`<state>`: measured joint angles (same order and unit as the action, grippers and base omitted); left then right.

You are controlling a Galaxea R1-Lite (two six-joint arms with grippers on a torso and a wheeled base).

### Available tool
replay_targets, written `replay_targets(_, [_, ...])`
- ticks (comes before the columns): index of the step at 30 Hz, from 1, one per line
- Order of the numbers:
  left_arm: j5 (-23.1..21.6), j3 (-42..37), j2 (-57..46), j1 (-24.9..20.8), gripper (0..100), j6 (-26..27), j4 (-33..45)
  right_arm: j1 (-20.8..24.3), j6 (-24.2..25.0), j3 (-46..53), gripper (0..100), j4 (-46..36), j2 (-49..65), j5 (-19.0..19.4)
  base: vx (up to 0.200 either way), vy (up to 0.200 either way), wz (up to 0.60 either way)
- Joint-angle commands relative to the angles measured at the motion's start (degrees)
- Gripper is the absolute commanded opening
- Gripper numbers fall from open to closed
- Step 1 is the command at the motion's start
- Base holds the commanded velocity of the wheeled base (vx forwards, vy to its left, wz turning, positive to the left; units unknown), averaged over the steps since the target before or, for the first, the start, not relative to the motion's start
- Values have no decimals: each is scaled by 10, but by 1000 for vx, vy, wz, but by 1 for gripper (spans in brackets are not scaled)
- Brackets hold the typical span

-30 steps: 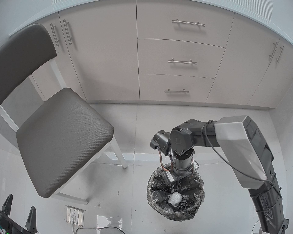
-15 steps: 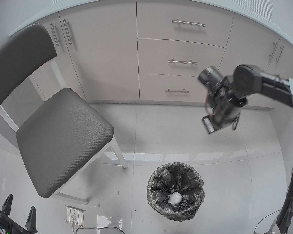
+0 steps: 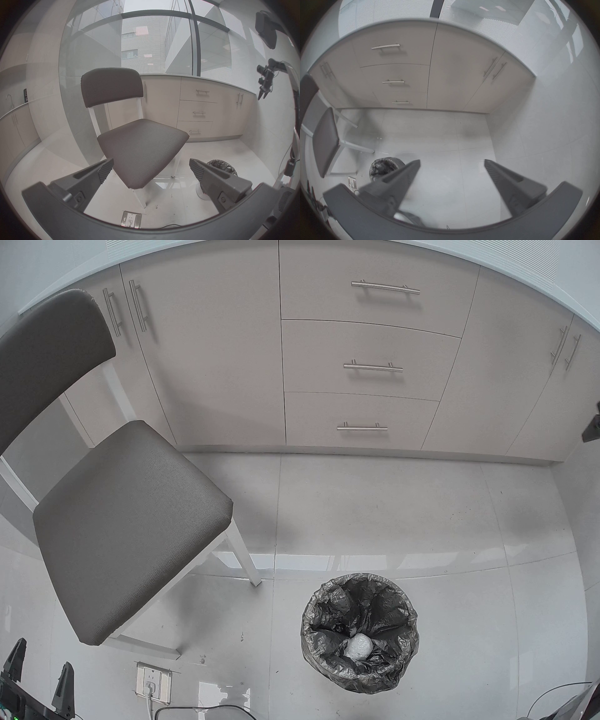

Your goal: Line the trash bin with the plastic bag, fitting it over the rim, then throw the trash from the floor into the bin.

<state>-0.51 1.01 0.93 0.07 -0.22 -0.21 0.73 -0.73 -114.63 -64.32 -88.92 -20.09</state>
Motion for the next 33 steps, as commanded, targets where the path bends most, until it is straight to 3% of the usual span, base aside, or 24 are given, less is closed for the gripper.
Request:
replay_targets(1, [1, -10, -7, 0, 100, -3, -1, -19, -30, 0, 100, -90, 186, 12, 0, 0, 0])
replay_targets(5, [1, -10, -7, 0, 100, -3, -1, -19, -28, 0, 100, -147, 226, 12, 0, 0, 0])
replay_targets(7, [1, -10, -7, 0, 100, -2, 0, -18, -23, 0, 100, -249, 277, 19, 0, 0, 0])
replay_targets(11, [1, -10, -7, 0, 100, -1, 0, -18, 25, 0, 100, -244, 373, 45, 0, 0, 0])
replay_targets(16, [1, -10, -7, 0, 100, -1, 0, -21, 28, 0, 100, -230, 526, 66, 0, 0, 0])
replay_targets(19, [1, -10, -7, 0, 100, -1, -1, -33, 21, 0, 100, -125, 643, 84, 0, 0, 0])
replay_targets(20, [1, -10, -7, 0, 100, -1, -1, -33, 21, 0, 100, -125, 643, 84, 0, 0, 0])
replay_targets(22, [1, -10, -7, 0, 100, -1, 0, -33, 5, 148, 100, -10, 725, 81, 0, 0, 0])
replay_targets(24, [1, -10, -7, 0, 100, -1, 0, -34, -8, 216, 100, 31, 754, 78, 0, 0, 0])
replay_targets(26, [1, -10, -7, 0, 100, -2, 0, -39, -37, 349, 100, 116, 813, 78, 0, 0, 0])
replay_targets(31, [1, -10, -7, 0, 100, -2, -1, -36, -42, 460, 100, 166, 844, 86, 0, 0, 0])
replay_targets(33, [1, -10, -7, 0, 100, -2, 0, -20, -32, 512, 100, 196, 857, 129, 0, 0, 0])
